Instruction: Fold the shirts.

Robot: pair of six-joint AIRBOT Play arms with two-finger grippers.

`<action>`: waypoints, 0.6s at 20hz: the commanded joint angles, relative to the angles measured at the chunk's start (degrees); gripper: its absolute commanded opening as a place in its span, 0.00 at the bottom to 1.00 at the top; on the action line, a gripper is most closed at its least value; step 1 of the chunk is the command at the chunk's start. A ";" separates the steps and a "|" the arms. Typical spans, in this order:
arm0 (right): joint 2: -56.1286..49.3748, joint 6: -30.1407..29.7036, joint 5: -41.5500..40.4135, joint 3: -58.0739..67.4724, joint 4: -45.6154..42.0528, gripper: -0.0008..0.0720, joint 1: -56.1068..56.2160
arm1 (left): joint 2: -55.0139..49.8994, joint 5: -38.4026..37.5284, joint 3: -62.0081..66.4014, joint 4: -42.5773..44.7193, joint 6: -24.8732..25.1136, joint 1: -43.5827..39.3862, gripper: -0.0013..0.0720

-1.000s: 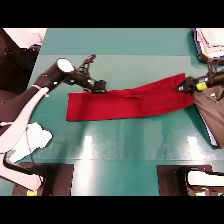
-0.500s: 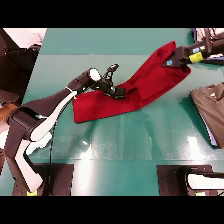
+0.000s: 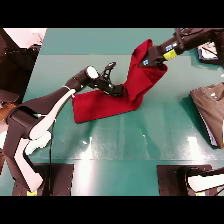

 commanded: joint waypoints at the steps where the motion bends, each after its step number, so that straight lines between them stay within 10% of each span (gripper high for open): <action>1: -0.39 -2.47 -4.07 -1.86 0.20 0.03 3.28 | 4.31 -2.75 0.07 3.93 -0.22 4.52 0.05; 9: -10.19 -11.50 -22.75 -2.21 5.14 0.05 22.23 | 21.84 -13.42 0.07 11.93 1.14 24.61 0.05; 12: -16.98 -17.29 -25.68 1.31 10.88 0.87 28.50 | 26.75 -14.78 0.07 11.93 1.42 30.51 0.05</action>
